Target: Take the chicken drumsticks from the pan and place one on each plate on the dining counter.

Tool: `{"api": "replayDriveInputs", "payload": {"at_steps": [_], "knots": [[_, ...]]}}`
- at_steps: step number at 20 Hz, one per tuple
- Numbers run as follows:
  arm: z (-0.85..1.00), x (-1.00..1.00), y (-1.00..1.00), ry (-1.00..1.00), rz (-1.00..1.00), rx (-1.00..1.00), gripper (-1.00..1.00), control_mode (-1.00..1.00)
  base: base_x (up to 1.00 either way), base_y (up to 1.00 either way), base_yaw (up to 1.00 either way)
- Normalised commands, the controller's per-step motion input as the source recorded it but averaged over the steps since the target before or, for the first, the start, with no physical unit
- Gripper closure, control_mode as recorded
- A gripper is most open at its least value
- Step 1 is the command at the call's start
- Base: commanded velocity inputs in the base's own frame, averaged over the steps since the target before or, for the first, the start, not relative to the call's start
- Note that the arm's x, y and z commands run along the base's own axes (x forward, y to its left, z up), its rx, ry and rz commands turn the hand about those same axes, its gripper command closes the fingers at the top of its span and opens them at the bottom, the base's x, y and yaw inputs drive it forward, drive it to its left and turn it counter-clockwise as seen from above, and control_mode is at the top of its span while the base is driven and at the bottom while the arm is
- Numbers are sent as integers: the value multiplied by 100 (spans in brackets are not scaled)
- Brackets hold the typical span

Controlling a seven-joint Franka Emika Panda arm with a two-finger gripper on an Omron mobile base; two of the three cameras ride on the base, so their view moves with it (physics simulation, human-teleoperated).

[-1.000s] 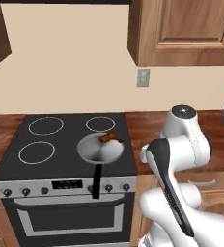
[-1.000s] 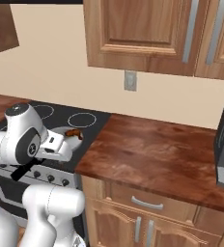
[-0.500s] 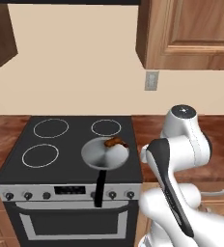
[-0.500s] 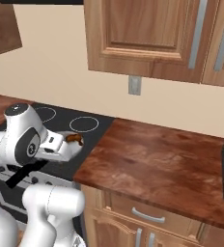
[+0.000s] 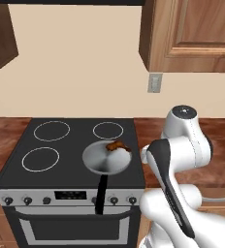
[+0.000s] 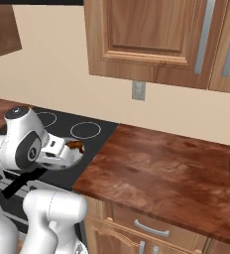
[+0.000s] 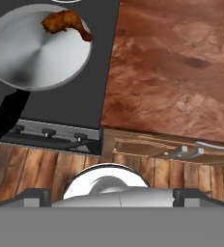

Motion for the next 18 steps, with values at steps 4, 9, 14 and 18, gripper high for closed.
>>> {"api": "replayDriveInputs", "payload": {"at_steps": [4, 9, 14, 18], "knots": [[0, 0, 0, 0, 0, 0, -100, 100, 0, 0, 0], [0, 0, 0, 0, 0, 0, -100, 100, 0, 0, 0], [0, 0, 0, 0, 0, 0, -100, 100, 0, 0, 0], [0, 18, -1, 0, 0, 2, -100, -100, 0, 0, 0]]}}
